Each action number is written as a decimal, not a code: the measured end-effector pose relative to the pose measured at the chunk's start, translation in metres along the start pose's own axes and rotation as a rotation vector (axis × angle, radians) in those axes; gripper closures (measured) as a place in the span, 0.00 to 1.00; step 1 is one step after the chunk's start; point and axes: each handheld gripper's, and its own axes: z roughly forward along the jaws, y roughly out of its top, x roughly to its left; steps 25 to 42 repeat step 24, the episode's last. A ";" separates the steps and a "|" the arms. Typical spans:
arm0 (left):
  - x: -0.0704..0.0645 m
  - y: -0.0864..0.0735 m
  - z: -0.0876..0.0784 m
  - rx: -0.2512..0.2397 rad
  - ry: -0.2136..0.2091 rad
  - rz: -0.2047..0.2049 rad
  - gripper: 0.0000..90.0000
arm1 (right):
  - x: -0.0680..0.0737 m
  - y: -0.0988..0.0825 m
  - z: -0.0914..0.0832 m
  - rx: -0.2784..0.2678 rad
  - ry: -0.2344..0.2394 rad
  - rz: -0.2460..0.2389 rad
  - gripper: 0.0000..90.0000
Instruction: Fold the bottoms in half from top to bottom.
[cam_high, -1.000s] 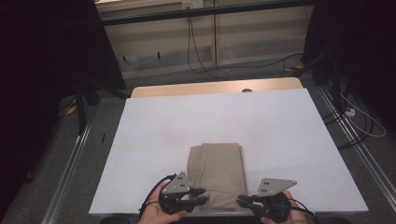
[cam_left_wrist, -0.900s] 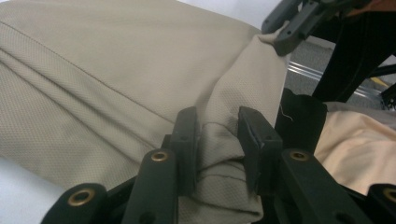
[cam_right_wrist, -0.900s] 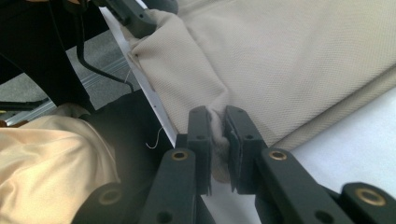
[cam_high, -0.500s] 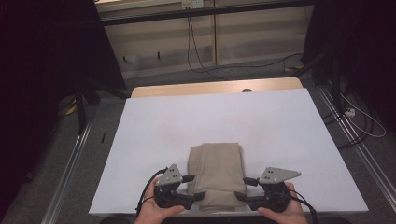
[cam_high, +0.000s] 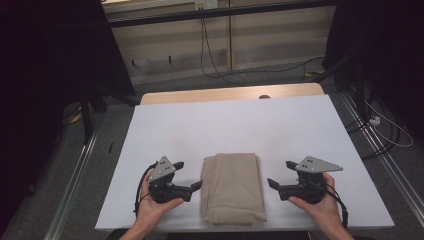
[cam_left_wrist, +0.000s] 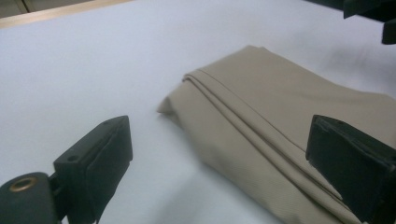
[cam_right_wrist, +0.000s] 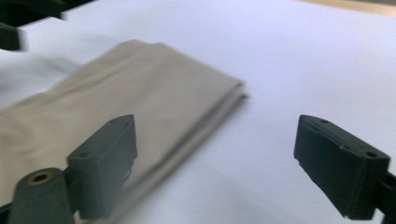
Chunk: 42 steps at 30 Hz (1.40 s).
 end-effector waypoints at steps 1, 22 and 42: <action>0.004 0.000 -0.002 -0.006 0.010 0.002 0.08 | -0.003 0.000 0.000 -0.002 -0.018 0.005 0.13; 0.042 -0.018 -0.027 -0.057 0.153 -0.067 0.07 | -0.028 -0.014 -0.009 -0.040 -0.113 0.102 0.12; 0.042 -0.019 -0.025 -0.050 0.154 -0.068 0.07 | -0.027 -0.014 -0.008 -0.040 -0.103 0.106 0.12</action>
